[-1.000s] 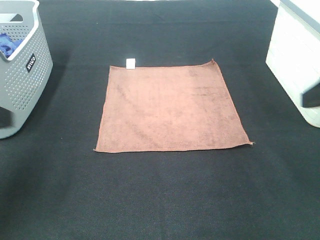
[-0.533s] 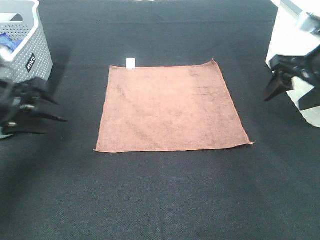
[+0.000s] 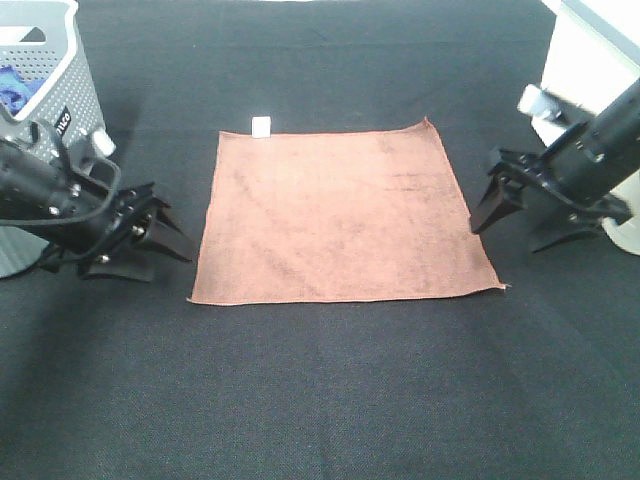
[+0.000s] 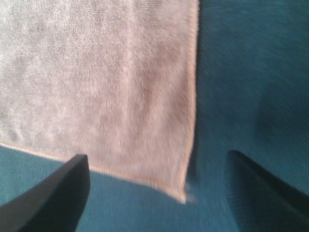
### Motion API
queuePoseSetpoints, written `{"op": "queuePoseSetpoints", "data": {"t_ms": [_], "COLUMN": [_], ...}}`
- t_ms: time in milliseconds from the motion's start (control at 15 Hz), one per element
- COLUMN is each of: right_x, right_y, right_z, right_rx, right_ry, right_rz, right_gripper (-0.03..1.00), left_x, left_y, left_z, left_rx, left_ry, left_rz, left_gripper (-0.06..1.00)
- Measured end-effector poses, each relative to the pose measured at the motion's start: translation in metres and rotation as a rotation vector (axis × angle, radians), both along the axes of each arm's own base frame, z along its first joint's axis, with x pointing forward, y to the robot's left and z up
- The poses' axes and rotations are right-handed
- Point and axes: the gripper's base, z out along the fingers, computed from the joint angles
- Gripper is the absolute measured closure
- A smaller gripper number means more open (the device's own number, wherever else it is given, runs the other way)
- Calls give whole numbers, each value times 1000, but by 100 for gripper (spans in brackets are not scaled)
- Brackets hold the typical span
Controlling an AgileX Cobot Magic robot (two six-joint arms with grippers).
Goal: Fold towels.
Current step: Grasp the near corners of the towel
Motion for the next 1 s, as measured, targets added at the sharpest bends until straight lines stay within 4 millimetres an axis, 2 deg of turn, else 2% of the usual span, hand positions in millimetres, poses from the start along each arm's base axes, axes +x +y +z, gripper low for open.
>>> {"op": "queuePoseSetpoints", "data": {"t_ms": [267,467,667,800,933,1000], "right_x": [11,12,12,13,15,16], "right_y": [2,2,9,31,34,33], "right_z": [-18,-27,-38,-41,-42,-44], "right_rx": [21,24,25,25,33,27], "right_ry": [18,35,55,39,30,29], "right_rz": [12,14,41,81,61,52], "right_gripper": [24,24,24,25,35,47], "left_x": [8,16,24,29,30,31], "left_y": [-1,-10,-34,-51,-55,-54], "left_z": [-20,-27,-30,-31,-34,-35], "left_rx": [1,0,-8,-28,-39,-32], "left_ry": [39,40,21,11,16,15], "left_rz": [25,10,-43,-62,-46,-39], "left_gripper": [35,35,35,35,41,53]}}
